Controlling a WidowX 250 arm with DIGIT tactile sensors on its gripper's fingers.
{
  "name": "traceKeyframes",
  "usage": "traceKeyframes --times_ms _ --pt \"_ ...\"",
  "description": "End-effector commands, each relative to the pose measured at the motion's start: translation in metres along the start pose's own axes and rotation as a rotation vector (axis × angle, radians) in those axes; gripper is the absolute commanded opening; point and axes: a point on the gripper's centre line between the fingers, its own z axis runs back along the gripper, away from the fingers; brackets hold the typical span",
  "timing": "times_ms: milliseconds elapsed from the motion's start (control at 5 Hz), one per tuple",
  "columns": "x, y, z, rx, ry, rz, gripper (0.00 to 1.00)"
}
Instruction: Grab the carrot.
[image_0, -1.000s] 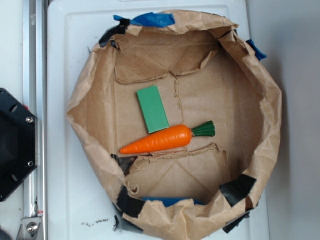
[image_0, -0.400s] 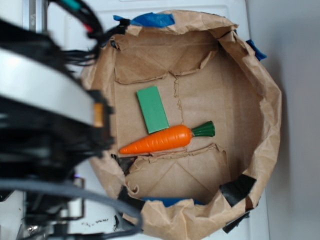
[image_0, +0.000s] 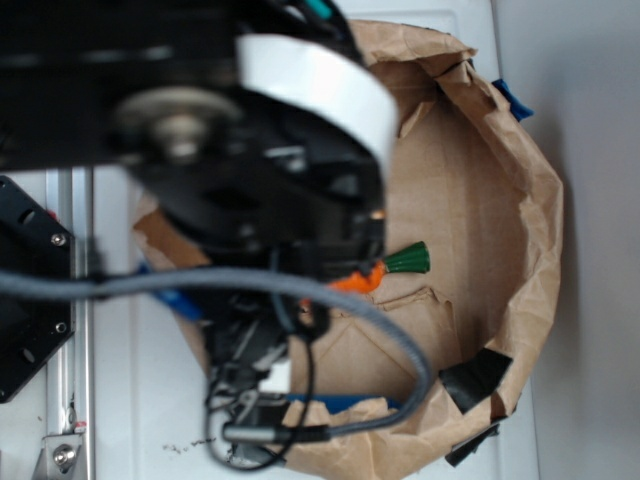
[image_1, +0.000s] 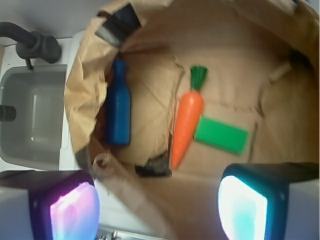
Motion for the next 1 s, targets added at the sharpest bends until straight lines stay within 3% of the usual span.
traceKeyframes --times_ms 0,400,600,800 --pt "0.015 0.006 0.021 -0.086 -0.101 -0.037 1.00" --pt "0.015 0.006 0.021 -0.086 -0.101 -0.037 1.00" --pt "0.031 0.028 -0.023 -0.030 -0.080 0.028 1.00" --pt "0.038 0.046 -0.052 0.074 -0.111 0.011 1.00"
